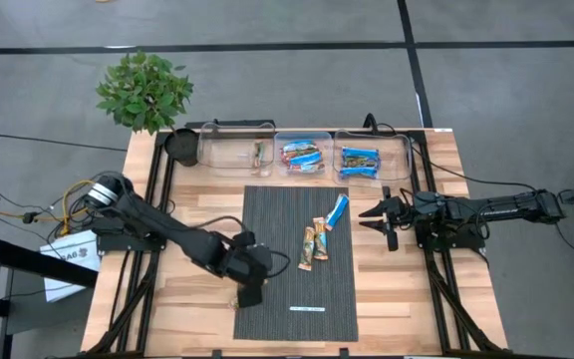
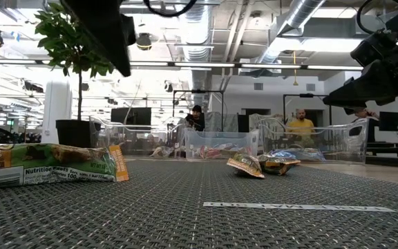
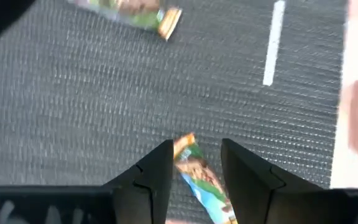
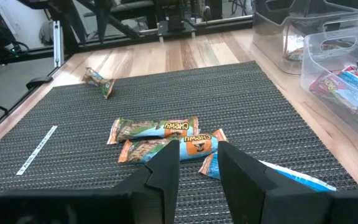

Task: Pick and place Granola Bars by type
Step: Put the orange granola bar into the left transparent bin

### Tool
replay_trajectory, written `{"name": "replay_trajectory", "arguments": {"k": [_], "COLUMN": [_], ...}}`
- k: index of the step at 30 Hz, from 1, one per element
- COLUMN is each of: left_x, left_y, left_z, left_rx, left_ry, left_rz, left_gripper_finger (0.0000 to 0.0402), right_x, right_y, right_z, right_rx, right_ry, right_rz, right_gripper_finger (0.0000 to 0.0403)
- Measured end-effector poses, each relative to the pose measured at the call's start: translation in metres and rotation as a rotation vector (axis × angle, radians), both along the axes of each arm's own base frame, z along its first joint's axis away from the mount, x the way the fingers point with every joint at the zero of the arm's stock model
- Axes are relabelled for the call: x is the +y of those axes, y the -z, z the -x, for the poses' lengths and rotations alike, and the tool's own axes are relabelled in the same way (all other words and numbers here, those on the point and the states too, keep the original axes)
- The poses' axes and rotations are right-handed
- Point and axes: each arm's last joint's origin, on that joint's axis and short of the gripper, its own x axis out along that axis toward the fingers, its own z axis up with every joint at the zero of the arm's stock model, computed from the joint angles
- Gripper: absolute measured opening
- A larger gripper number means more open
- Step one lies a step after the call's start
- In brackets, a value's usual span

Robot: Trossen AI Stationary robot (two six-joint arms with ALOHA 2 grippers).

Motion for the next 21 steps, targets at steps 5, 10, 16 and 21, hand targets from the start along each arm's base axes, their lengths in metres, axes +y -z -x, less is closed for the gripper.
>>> {"name": "replay_trajectory", "arguments": {"k": [5, 10, 16, 21], "left_x": [-0.010, -0.017, -0.026, -0.031], "left_y": [0.004, 0.018, 0.032, 0.041], "left_z": [-0.006, -0.003, 0.000, 0.000], "left_rx": [0.094, 0.186, 0.261, 0.299], "left_ry": [-0.134, -0.162, -0.174, -0.176], "left_rz": [0.060, 0.078, 0.075, 0.096], "left_gripper_finger": [0.0128, 0.0139, 0.0171, 0.0202], "right_x": [0.000, 0.000, 0.000, 0.000], "right_y": [0.000, 0.000, 0.000, 0.000], "right_z": [0.000, 0.000, 0.000, 0.000], "right_rx": [-0.001, 0.000, 0.000, 0.000], "right_ry": [0.000, 0.000, 0.000, 0.000], "right_rz": [0.000, 0.000, 0.000, 0.000], "right_gripper_finger": [0.0102, 0.0102, 0.0102, 0.0102]}}
